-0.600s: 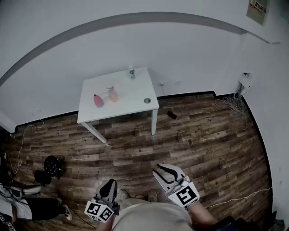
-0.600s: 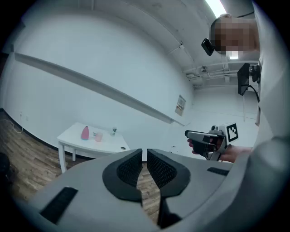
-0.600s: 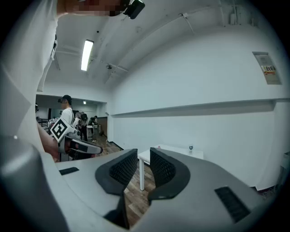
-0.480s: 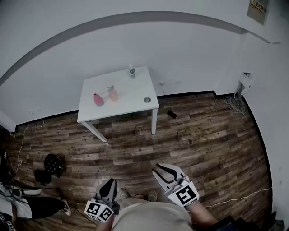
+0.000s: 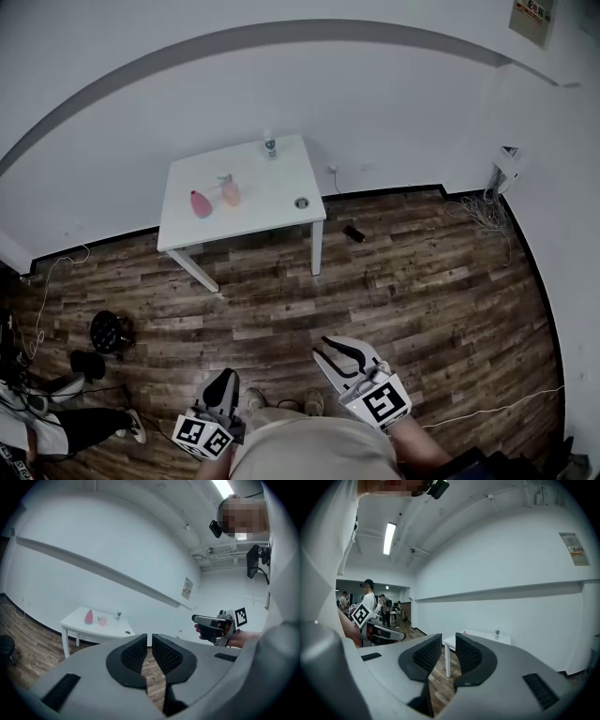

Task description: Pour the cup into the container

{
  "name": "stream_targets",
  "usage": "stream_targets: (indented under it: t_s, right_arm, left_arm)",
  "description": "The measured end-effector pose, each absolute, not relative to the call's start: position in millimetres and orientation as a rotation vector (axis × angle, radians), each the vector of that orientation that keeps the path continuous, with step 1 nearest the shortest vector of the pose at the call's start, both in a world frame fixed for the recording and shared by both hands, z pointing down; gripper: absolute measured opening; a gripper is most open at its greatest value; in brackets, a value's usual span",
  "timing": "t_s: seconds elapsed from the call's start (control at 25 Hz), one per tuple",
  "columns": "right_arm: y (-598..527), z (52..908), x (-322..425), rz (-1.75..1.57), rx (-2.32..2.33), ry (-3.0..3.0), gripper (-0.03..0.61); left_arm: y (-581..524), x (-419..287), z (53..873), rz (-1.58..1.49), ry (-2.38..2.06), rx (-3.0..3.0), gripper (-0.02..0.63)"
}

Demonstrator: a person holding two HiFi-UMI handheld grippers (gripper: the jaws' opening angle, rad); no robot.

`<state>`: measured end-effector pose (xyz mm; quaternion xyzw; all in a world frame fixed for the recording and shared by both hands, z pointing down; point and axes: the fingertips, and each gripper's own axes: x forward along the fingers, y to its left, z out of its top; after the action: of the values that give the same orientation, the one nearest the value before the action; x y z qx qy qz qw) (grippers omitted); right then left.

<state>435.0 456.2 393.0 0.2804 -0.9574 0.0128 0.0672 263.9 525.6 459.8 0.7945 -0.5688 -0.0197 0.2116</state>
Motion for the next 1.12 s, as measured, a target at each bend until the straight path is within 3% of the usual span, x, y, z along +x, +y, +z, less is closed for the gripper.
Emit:
stream_targets:
  t_s: [0.4, 1.12]
  right_arm:
    - [466.0, 390.8, 438.5, 0.080, 0.779, -2.946, 0.124]
    - [473.6, 398.3, 443.8, 0.062, 0.762, -2.929, 0.124]
  left_arm:
    - [528.9, 266.0, 462.6, -0.059, -1.585, 2.192, 0.025]
    - [549.4, 270.4, 465.2, -0.070, -1.616, 2.167, 0.029]
